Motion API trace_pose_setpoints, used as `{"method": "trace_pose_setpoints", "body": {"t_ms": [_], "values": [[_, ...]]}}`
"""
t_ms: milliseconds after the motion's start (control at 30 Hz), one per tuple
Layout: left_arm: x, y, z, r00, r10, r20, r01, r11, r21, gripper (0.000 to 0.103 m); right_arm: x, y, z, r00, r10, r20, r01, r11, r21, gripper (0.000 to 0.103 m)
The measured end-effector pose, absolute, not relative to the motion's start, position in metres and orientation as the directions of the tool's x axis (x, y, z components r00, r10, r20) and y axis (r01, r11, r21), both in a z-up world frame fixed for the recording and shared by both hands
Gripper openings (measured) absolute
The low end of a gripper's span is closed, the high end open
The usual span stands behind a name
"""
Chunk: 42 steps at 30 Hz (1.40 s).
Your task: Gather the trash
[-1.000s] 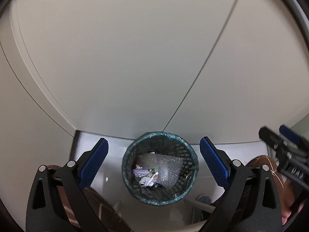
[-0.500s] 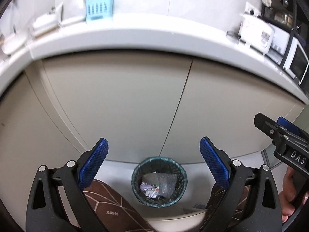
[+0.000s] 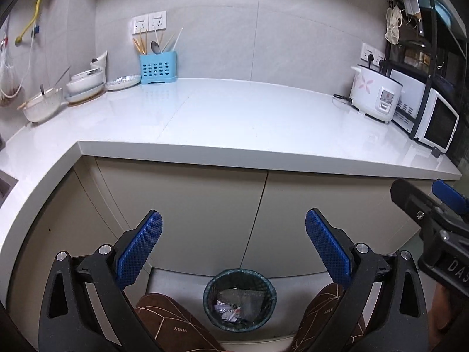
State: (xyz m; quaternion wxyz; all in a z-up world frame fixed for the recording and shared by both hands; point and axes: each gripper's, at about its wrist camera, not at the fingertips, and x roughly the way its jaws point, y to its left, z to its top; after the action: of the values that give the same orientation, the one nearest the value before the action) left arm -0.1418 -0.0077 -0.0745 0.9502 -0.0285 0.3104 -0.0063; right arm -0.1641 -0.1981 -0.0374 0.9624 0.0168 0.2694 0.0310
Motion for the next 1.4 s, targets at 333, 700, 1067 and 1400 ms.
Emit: {"method": "trace_pose_setpoints", "body": {"t_ms": [333,700,1067,1400], "values": [[-0.145,-0.002,-0.068,0.805,-0.020,-0.593,-0.019,0.998,-0.059,0.096,-0.163,-0.204,-0.041,0.848,0.069,-0.525,-0.049,0.997,0.052,0.095],[-0.146,-0.001,-0.065,0.806,-0.006,-0.592,-0.023,0.999,-0.042,0.096,-0.160,-0.213,-0.050,0.838,0.068,-0.541,-0.047,0.997,0.053,0.095],[-0.145,-0.004,-0.062,0.803,-0.007,-0.595,-0.017,0.999,-0.036,0.096,-0.159,-0.219,-0.053,0.836,0.062,-0.545,-0.033,0.998,0.062,0.095],[-0.145,-0.005,-0.061,0.801,-0.006,-0.598,-0.015,0.999,-0.030,0.096,-0.159,-0.222,-0.056,0.835,0.063,-0.547,-0.032,0.997,0.067,0.095]]}}
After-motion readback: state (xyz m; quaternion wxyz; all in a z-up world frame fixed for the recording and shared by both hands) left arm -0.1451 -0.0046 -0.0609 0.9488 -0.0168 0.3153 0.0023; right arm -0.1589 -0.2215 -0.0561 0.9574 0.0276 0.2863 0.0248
